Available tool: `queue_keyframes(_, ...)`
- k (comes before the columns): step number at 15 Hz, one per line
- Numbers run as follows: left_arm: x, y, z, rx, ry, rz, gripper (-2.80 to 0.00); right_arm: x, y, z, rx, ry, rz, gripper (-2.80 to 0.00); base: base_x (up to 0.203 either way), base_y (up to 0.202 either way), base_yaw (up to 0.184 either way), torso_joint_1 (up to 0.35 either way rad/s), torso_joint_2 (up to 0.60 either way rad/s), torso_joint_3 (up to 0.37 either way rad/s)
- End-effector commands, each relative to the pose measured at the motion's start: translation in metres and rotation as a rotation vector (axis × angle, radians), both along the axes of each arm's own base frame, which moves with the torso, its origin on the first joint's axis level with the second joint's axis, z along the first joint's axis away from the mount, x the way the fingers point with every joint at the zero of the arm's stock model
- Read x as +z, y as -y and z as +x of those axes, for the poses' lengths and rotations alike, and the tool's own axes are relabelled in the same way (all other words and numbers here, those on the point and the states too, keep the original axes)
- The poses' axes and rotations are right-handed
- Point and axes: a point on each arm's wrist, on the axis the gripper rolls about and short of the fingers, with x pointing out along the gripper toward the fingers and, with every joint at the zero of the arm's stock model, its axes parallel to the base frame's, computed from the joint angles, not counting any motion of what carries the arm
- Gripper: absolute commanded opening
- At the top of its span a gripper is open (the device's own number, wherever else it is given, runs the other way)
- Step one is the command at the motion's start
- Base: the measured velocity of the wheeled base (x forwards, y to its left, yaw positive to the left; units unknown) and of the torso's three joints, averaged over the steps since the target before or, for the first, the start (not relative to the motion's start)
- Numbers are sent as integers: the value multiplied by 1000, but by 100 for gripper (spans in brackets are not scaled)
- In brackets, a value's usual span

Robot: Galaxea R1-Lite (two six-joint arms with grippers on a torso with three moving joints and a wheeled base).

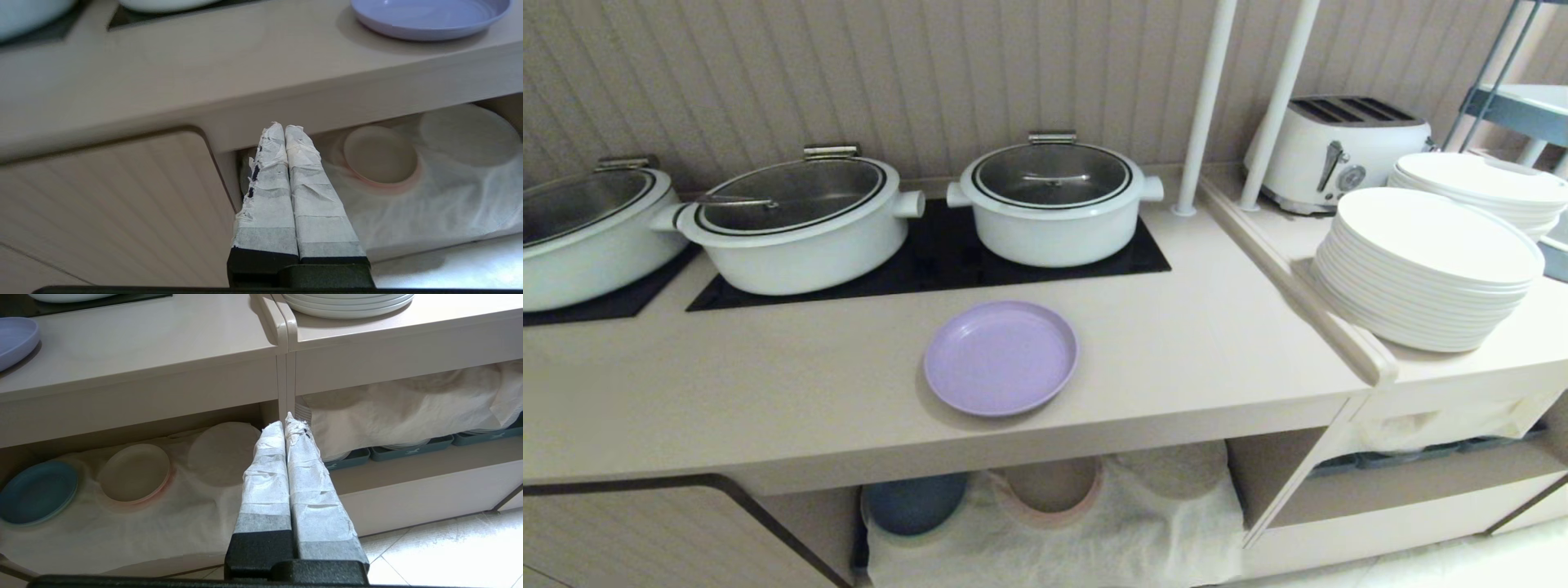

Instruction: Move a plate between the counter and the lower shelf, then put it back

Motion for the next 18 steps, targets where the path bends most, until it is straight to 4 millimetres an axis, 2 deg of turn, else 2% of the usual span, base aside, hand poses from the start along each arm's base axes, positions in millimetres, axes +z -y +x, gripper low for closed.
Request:
queue_keyframes(1, -1, 0, 0, 3, -4, -39, -280, 0, 0, 0, 0, 0, 1, -280, 0, 0, 0, 0, 0, 0)
queue_keyframes(18, -1, 0, 0, 6, -6, -50, -280, 0, 0, 0, 1, 0, 1, -280, 0, 0, 0, 0, 0, 0)
